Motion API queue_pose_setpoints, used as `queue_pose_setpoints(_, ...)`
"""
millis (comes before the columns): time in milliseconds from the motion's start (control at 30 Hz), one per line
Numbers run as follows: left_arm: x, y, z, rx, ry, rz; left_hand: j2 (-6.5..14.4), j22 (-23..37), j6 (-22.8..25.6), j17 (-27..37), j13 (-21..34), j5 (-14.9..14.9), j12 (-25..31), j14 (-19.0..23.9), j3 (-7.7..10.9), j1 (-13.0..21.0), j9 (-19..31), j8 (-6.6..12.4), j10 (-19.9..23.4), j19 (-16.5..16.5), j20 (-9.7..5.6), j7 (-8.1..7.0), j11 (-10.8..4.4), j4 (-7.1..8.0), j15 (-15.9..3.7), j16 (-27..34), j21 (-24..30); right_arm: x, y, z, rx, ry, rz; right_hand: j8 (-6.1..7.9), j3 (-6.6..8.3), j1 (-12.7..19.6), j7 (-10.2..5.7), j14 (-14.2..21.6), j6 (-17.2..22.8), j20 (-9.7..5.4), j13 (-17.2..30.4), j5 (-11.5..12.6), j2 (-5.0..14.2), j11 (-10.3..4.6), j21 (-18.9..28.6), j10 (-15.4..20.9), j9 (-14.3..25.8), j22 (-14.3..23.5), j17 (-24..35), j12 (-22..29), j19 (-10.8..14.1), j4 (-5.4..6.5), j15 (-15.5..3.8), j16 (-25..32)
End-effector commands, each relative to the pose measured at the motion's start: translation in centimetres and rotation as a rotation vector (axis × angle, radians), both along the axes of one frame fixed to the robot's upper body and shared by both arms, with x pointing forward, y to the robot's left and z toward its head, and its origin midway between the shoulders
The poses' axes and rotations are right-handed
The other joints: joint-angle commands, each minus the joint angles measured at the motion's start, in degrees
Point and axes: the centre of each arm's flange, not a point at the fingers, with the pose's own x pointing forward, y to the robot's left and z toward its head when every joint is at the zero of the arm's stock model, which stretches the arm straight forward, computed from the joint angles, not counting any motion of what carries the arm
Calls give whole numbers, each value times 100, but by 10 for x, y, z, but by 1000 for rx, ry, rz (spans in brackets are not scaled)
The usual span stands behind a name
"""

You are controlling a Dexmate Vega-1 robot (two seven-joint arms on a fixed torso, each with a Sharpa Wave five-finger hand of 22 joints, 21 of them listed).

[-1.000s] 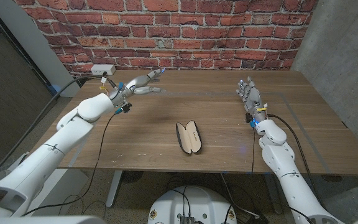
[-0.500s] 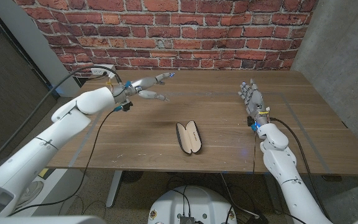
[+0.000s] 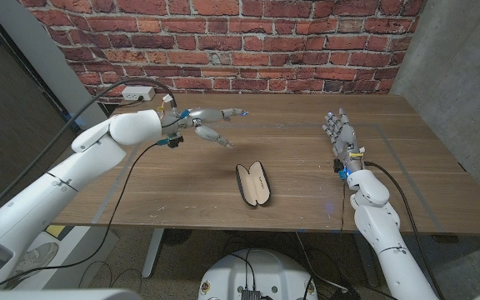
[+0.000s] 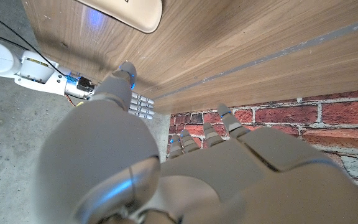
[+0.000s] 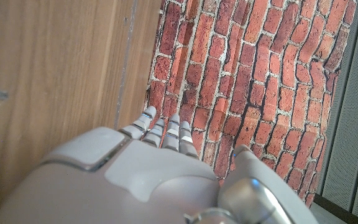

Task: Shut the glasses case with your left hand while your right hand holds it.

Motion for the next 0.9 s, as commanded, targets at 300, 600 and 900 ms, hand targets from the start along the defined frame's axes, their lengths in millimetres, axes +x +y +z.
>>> queue_pose_setpoints(300, -21, -37, 1, 277, -3, 31, 242, 28, -351, 16, 66, -71, -58, -363, -2, 386, 68, -120, -181, -90, 16, -232, -66, 87, 211, -75, -95, -5, -8, -9, 33, 1, -17, 45, -27, -33, 36, 46, 84, -142, 10, 38, 70, 12, -24, 115, 29, 34, 29, 46, 43, 44, 28, 34)
queue_pose_setpoints(600, -37, -46, 3, 393, -44, 62, 300, 31, -271, 14, 92, -123, -21, -463, -36, 458, 99, -67, -122, -140, -44, -170, -85, 112, 196, -80, -134, -5, -9, -11, 44, 3, -24, 47, -35, -47, 34, 74, 108, -146, 10, 40, 62, 8, -30, 140, 30, 35, 29, 49, 72, 58, 23, 36)
queue_pose_setpoints(900, -44, -55, 4, 508, -52, 92, 322, 35, -109, 13, 124, -172, 37, -503, -88, 483, 131, 13, -17, -180, -51, -133, -30, 139, 215, -67, -167, -2, -4, -12, 54, 8, -24, 48, -38, -55, 44, 104, 129, -146, 10, 42, 57, 6, -35, 176, 30, 35, 27, 57, 98, 67, 20, 39)
